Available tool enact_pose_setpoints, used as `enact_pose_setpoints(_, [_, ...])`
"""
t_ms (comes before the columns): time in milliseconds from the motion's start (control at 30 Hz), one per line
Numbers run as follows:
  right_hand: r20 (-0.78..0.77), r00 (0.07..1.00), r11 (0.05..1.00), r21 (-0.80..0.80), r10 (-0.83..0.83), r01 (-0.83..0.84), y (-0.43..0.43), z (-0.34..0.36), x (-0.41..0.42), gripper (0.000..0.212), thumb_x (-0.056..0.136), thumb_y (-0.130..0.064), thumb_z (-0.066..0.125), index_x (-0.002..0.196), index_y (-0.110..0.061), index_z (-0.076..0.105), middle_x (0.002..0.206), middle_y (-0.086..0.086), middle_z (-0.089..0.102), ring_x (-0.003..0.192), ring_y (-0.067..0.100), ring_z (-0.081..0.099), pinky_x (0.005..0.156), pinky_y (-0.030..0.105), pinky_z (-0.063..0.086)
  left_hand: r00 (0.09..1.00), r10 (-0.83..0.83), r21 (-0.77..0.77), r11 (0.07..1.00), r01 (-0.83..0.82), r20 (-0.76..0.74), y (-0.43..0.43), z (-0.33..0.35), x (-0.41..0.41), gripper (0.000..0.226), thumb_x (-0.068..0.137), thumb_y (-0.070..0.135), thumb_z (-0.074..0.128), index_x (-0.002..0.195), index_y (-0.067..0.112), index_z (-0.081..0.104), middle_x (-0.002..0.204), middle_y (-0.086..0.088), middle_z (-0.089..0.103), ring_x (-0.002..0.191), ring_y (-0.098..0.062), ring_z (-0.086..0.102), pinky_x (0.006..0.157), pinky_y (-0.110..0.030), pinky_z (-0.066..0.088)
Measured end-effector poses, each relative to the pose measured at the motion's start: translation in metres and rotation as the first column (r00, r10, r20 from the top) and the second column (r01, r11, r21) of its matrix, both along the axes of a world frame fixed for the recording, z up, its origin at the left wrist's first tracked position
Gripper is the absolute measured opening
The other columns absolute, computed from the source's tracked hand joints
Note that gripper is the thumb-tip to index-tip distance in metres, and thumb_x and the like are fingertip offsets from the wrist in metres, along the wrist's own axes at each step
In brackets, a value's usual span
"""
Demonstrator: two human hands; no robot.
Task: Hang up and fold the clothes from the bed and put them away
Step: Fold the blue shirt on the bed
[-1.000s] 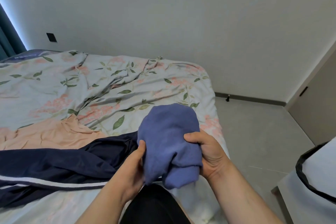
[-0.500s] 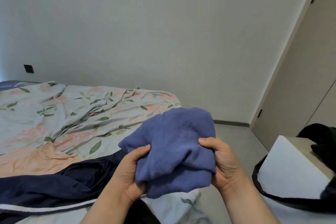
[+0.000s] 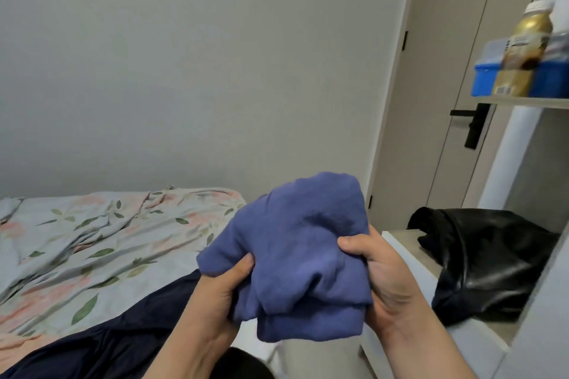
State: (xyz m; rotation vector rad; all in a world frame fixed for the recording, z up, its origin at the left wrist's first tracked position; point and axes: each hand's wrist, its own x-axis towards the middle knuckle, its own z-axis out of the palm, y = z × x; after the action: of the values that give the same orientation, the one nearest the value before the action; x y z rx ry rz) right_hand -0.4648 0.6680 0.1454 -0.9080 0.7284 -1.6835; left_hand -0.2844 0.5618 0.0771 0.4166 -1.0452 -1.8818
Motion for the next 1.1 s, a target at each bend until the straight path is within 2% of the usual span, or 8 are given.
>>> enact_pose_setpoints(100, [-0.013, 0.998, 0.998, 0.005, -0.059, 0.059, 0.013, 0.012, -0.011, 0.054, 0.075, 0.006, 0.054, 0.128, -0.004, 0.059, 0.122, 0.028, 0.065, 0.107, 0.041, 0.066, 0.079, 0.045, 0.058, 0.991, 0.123, -0.102, 0.987, -0.127, -0.044, -0.004, 0.013, -0.006, 0.028, 0.072, 0.023, 0.080, 0.092, 0.005, 0.068, 0.079, -0.019, 0.068, 0.077, -0.029, 0.069, 0.062, -0.043, 0.055])
enact_pose_setpoints(200, [0.023, 0.992, 0.992, 0.015, -0.123, 0.122, 0.026, 0.019, -0.021, 0.053, 0.072, 0.005, 0.057, 0.125, 0.000, 0.061, 0.113, 0.028, 0.068, 0.098, 0.040, 0.070, 0.072, 0.043, 0.059, 0.986, 0.159, -0.211, 0.963, -0.168, -0.056, -0.005, 0.033, -0.014, 0.048, 0.067, 0.022, 0.083, 0.109, 0.004, 0.066, 0.110, -0.027, 0.069, 0.108, -0.039, 0.067, 0.088, -0.057, 0.054])
enact_pose_setpoints(433, [-0.054, 0.931, 0.931, 0.035, -0.361, 0.364, 0.041, 0.033, -0.038, 0.043, 0.083, 0.008, 0.055, 0.122, -0.007, 0.064, 0.116, 0.024, 0.069, 0.102, 0.039, 0.070, 0.074, 0.044, 0.059, 0.998, 0.061, -0.381, 0.922, -0.064, -0.020, 0.005, 0.062, -0.041, 0.018, 0.087, 0.023, 0.069, 0.105, 0.021, 0.070, 0.107, -0.017, 0.073, 0.105, -0.030, 0.070, 0.077, -0.037, 0.060])
enact_pose_setpoints(533, [-0.145, 0.872, 0.880, 0.018, -0.468, 0.475, 0.046, 0.039, -0.044, 0.035, 0.087, 0.006, 0.058, 0.119, -0.007, 0.063, 0.114, 0.022, 0.070, 0.103, 0.038, 0.070, 0.076, 0.044, 0.059, 0.995, -0.087, -0.304, 0.948, 0.099, 0.056, 0.006, 0.061, -0.050, 0.036, 0.072, 0.017, 0.086, 0.106, 0.018, 0.074, 0.108, -0.017, 0.074, 0.104, -0.030, 0.071, 0.073, -0.032, 0.059])
enact_pose_setpoints(600, [-0.211, 0.813, 0.832, 0.006, -0.542, 0.555, 0.046, 0.039, -0.046, 0.031, 0.089, 0.004, 0.061, 0.118, -0.008, 0.062, 0.111, 0.019, 0.072, 0.100, 0.036, 0.072, 0.074, 0.043, 0.060, 0.986, -0.139, -0.249, 0.956, 0.157, 0.089, 0.003, 0.057, -0.055, 0.045, 0.068, 0.011, 0.084, 0.111, 0.011, 0.071, 0.106, -0.019, 0.074, 0.102, -0.032, 0.071, 0.071, -0.035, 0.060])
enact_pose_setpoints(867, [-0.268, 0.660, 0.688, -0.018, -0.702, 0.725, 0.026, 0.010, -0.078, 0.031, 0.092, 0.002, 0.063, 0.113, -0.020, 0.064, 0.104, 0.007, 0.075, 0.095, 0.027, 0.074, 0.078, 0.044, 0.060, 0.957, 0.269, -0.093, 0.961, -0.260, 0.108, -0.017, 0.044, -0.115, 0.057, 0.077, 0.005, 0.082, 0.125, 0.016, 0.053, 0.111, -0.009, 0.071, 0.094, -0.027, 0.073, 0.079, -0.050, 0.060])
enact_pose_setpoints(967, [-0.278, 0.630, 0.654, 0.008, -0.725, 0.757, 0.013, -0.005, -0.115, 0.031, 0.092, -0.003, 0.065, 0.113, -0.026, 0.065, 0.105, 0.003, 0.075, 0.096, 0.024, 0.074, 0.078, 0.044, 0.060, 0.993, 0.081, 0.026, 0.996, -0.084, 0.085, -0.033, 0.032, -0.150, 0.035, 0.080, 0.005, 0.076, 0.113, 0.009, 0.065, 0.105, -0.018, 0.074, 0.093, -0.036, 0.073, 0.070, -0.048, 0.060])
enact_pose_setpoints(1100, [-0.334, 0.604, 0.632, 0.029, -0.724, 0.774, -0.026, -0.032, -0.179, 0.030, 0.091, -0.005, 0.066, 0.113, -0.025, 0.064, 0.104, 0.000, 0.075, 0.095, 0.020, 0.073, 0.073, 0.033, 0.060, 0.987, -0.137, 0.208, 0.971, 0.116, 0.087, -0.074, 0.010, -0.202, 0.037, 0.073, 0.011, 0.076, 0.108, 0.002, 0.069, 0.096, -0.024, 0.073, 0.085, -0.037, 0.073, 0.065, -0.047, 0.058])
